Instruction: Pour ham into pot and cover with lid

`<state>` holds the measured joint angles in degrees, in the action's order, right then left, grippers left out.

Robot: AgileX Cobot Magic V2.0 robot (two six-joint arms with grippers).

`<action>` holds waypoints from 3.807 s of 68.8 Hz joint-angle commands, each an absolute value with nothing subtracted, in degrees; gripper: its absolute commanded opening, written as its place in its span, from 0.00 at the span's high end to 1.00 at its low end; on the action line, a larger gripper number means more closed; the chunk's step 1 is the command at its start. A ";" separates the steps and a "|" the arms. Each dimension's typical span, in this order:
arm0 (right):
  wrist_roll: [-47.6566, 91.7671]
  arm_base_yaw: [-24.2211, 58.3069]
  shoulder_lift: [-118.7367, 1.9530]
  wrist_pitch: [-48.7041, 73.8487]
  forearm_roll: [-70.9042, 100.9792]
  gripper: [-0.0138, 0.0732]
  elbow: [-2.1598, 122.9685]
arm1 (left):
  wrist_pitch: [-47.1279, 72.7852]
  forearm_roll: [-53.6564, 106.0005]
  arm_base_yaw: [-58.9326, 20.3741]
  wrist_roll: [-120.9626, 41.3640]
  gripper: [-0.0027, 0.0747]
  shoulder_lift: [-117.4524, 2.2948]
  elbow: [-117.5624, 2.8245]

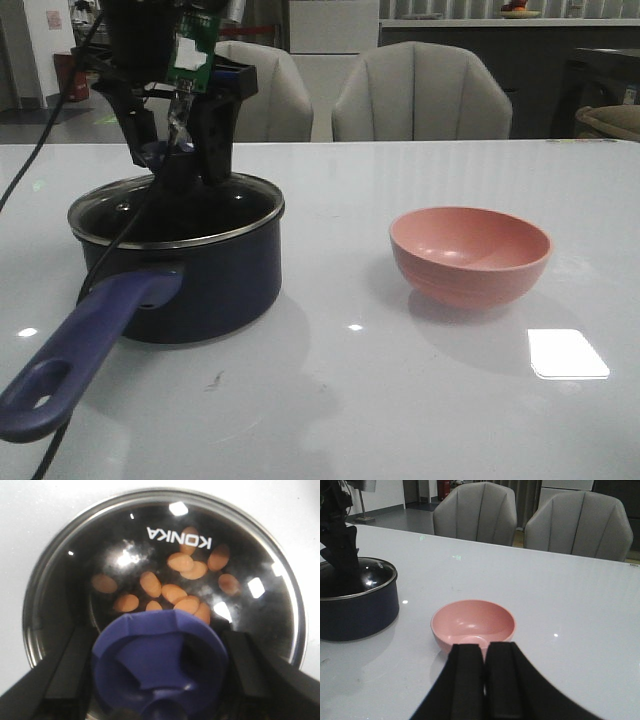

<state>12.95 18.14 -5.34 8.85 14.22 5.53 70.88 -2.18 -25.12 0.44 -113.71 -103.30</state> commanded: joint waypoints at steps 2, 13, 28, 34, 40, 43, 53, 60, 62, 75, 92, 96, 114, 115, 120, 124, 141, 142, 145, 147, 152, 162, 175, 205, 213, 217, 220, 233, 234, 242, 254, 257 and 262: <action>13.52 18.16 -5.75 4.04 14.46 0.67 7.13 | 72.58 -1.65 -25.60 0.58 0.58 -111.20 -105.17; 13.52 18.16 -5.75 4.04 14.46 0.67 7.13 | 72.58 -1.76 -25.60 0.58 0.37 -111.33 -105.17; 13.52 18.16 -5.75 4.04 14.46 0.67 7.13 | 72.62 -1.99 -25.60 0.58 0.20 -111.33 -106.03; 13.52 18.16 -5.75 4.04 14.46 0.67 7.13 | 72.72 -1.99 -25.60 0.58 0.21 -110.89 -107.19; 13.52 18.16 -5.75 4.04 14.46 0.67 7.13 | 72.72 -1.99 -25.60 0.70 0.21 -109.26 -107.57; 13.52 18.16 -5.75 4.04 14.46 0.67 7.13 | 72.72 -1.99 -25.45 0.70 0.21 -108.34 -107.57; 13.52 18.16 -5.75 4.04 14.46 0.67 7.13 | 72.43 -1.99 -23.95 0.80 0.21 -104.41 -105.94; 13.52 18.16 -5.75 4.04 14.46 0.67 7.13 | 70.05 -1.99 -22.52 0.80 0.21 -99.84 -101.94; 13.52 18.16 -5.75 4.04 14.46 0.67 7.13 | 68.63 -1.99 -21.91 0.80 0.21 -98.26 -100.32; 13.52 18.16 -5.75 4.04 14.46 0.67 7.13 | 62.39 -1.99 -17.50 0.80 0.21 -86.60 -86.93; 13.52 18.16 -5.75 4.04 14.46 0.67 7.13 | 54.61 -0.87 -14.21 0.80 0.21 -71.28 -70.45; 13.52 18.16 -5.75 4.04 14.46 0.67 7.13 | 52.67 -0.87 -14.21 0.80 0.21 -67.74 -67.26; 13.52 18.16 -5.75 4.04 14.46 0.67 7.13 | 41.16 -0.85 -14.21 0.80 0.21 -50.90 -53.06; 13.52 18.16 -5.75 4.04 14.46 0.67 7.13 | 40.48 -0.85 -14.21 0.80 0.21 -49.99 -52.29; 13.52 18.16 -5.75 4.04 14.46 0.67 7.13 | 36.97 -0.85 -14.21 0.80 0.21 -45.21 -48.47; 13.52 18.16 -5.75 4.04 14.46 0.67 7.13 | 33.92 -0.85 -14.21 0.80 0.21 -40.76 -45.09; 13.52 18.16 -5.75 4.04 14.46 0.67 7.13 | 23.14 0.65 -14.33 0.80 0.21 -22.53 -31.19; 13.52 18.16 -5.75 4.04 14.46 0.67 7.13 | 22.48 1.00 -14.33 0.80 0.21 -21.45 -30.38; 13.52 18.16 -5.75 4.04 14.46 0.67 7.13 | 20.78 2.12 -14.33 0.80 0.21 -18.73 -28.40; 13.52 18.16 -5.75 4.04 14.46 0.67 7.13 | 19.49 2.67 -14.33 0.80 0.21 -16.05 -26.44; 13.52 18.16 -5.75 4.04 14.46 0.67 7.13 | 15.76 2.94 -14.33 0.80 0.21 -11.03 -22.71; 13.52 18.16 -5.75 4.04 14.46 0.67 7.13 | 8.45 2.78 -14.33 0.80 0.23 -3.81 -16.75; 13.52 18.16 -5.75 4.04 14.46 0.67 7.13 | 6.62 2.78 -14.33 0.80 0.59 -2.78 -15.26; 13.52 18.16 -5.75 4.04 14.46 0.67 7.13 | 6.43 3.19 -14.33 0.80 0.82 -2.78 -15.12; 13.52 18.16 -5.75 4.04 14.46 0.67 7.13 | 6.43 3.19 -14.33 0.80 0.82 -2.78 -15.12; 13.52 18.16 -5.75 4.04 14.46 0.67 7.13 | 6.43 3.19 -14.33 0.80 0.82 -2.78 -15.12; 13.52 18.16 -5.75 4.04 14.46 0.67 7.13 | 6.43 3.19 -14.33 0.80 0.82 -2.78 -14.97; 13.52 18.16 -5.75 4.04 14.46 0.67 7.13 | 6.10 3.07 -14.21 0.80 0.82 -2.78 -13.38; 13.52 18.16 -5.75 4.04 14.46 0.67 7.13 | 5.97 2.96 -14.20 0.80 0.82 -2.78 -13.21; 13.52 18.16 -5.75 4.04 14.46 0.67 7.13 | 5.97 1.44 -10.35 0.80 0.82 -2.78 -9.56; 13.52 18.16 -5.75 4.04 14.46 0.67 7.13 | 3.93 1.44 -2.39 0.80 0.82 -2.70 -3.94; 13.52 18.16 -5.75 4.04 14.46 0.67 7.13 | 2.02 1.34 -1.61 0.80 0.82 -2.15 -2.30; 13.52 18.16 -5.75 4.04 14.46 0.67 7.13 | -0.63 1.34 -1.68 0.80 0.82 -0.57 -0.15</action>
<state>12.95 18.14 -5.34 8.85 14.22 5.53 7.68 1.46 -2.13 0.34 -1.49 -1.00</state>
